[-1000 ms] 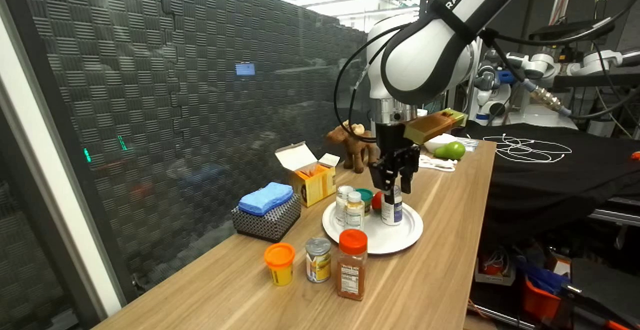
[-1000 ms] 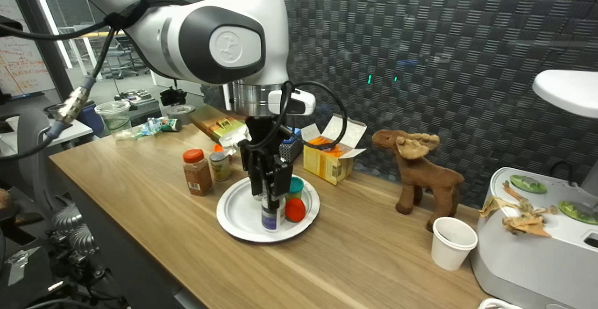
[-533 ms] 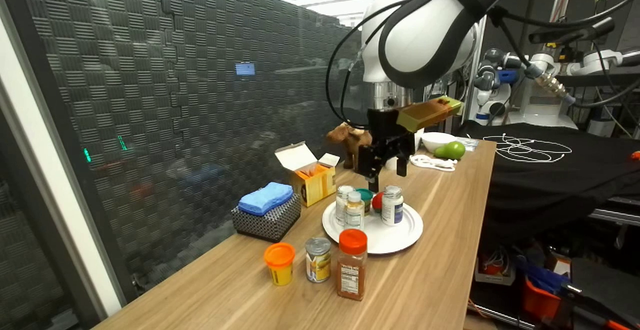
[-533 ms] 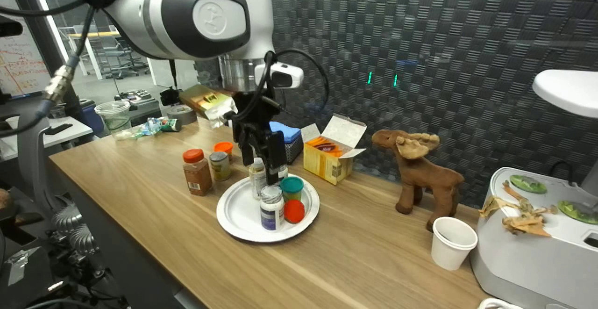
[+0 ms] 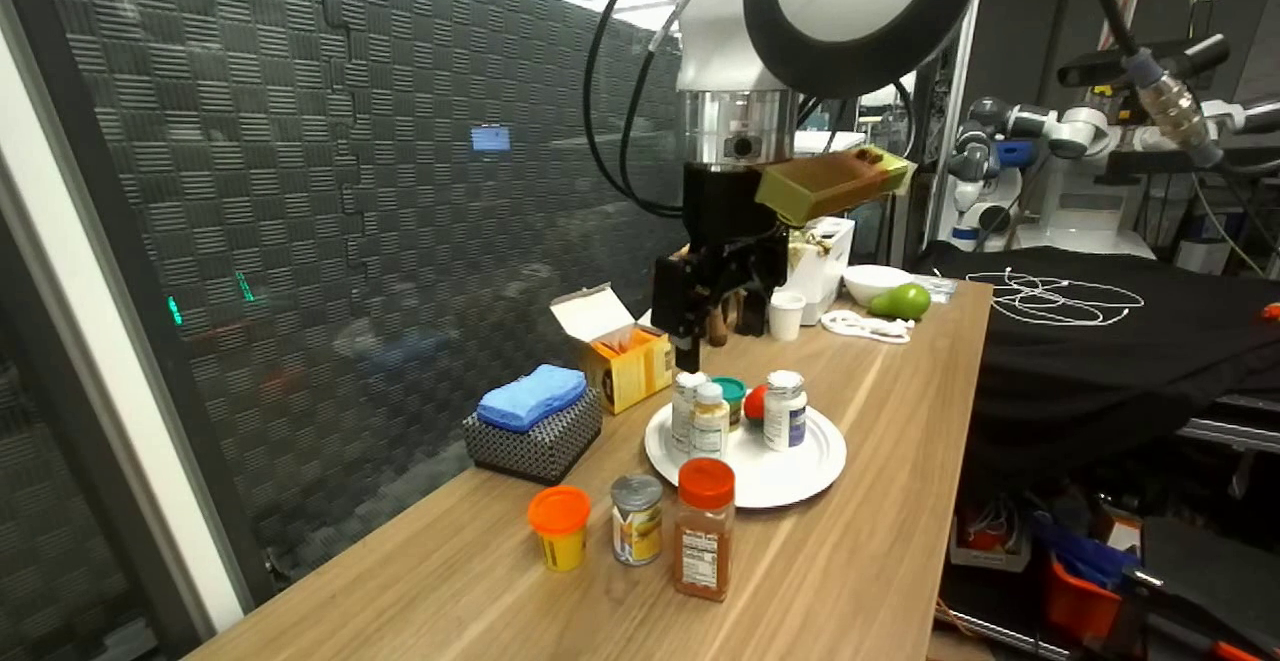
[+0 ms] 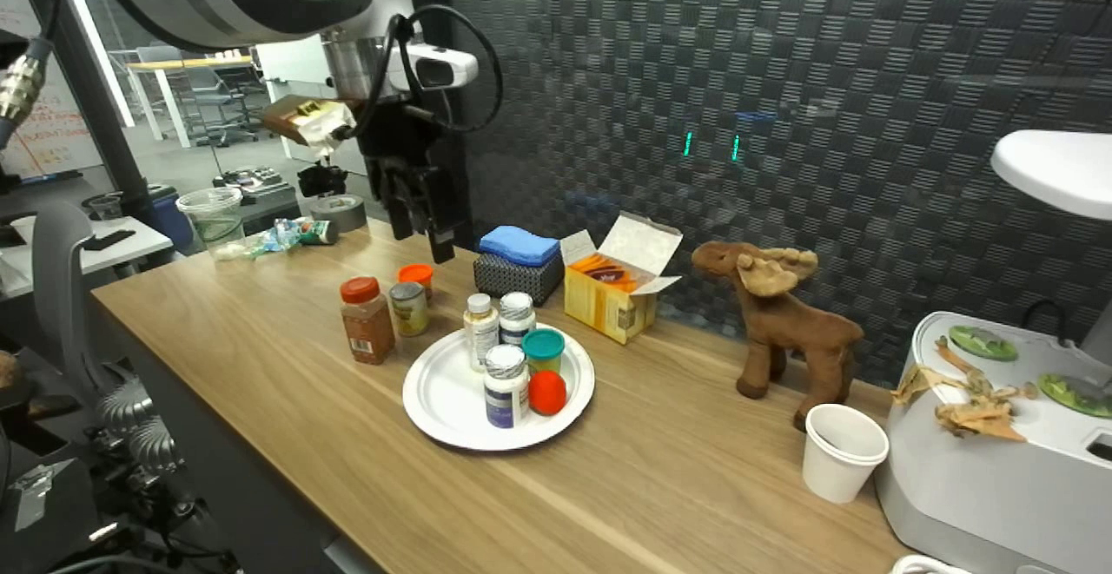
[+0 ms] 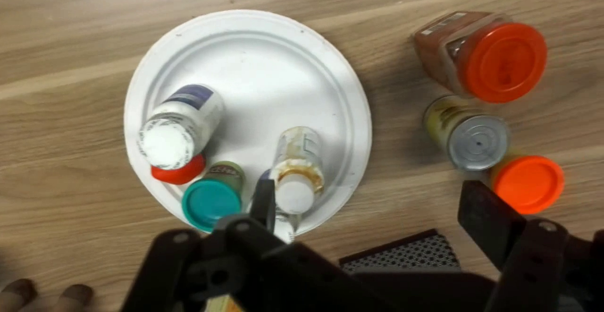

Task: Put the bottles and the orange plushie surrounding the white plate on the white plate

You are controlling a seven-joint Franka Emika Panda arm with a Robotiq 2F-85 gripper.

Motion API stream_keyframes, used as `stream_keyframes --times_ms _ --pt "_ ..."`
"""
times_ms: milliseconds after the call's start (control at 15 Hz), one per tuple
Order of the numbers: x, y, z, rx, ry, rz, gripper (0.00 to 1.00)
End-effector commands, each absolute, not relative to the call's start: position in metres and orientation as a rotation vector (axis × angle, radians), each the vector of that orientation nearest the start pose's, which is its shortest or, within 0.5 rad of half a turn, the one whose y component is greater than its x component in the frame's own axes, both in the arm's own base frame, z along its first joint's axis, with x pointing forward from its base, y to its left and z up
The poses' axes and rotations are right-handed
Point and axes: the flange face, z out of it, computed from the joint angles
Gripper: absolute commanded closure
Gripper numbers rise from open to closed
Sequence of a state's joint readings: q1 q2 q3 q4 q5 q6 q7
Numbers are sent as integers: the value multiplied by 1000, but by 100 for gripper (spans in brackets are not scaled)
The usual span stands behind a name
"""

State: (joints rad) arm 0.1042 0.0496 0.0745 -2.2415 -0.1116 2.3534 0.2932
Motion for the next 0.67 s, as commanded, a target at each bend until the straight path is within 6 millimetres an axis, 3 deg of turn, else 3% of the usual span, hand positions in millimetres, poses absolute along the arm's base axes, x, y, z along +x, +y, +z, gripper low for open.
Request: stream_keyframes --times_ms 0,267,600 --pt "514 132 358 -3186 -174 -106 0" --pt "501 164 347 -3171 -410 -53 0" --pt "494 172 324 -3150 -540 34 0"
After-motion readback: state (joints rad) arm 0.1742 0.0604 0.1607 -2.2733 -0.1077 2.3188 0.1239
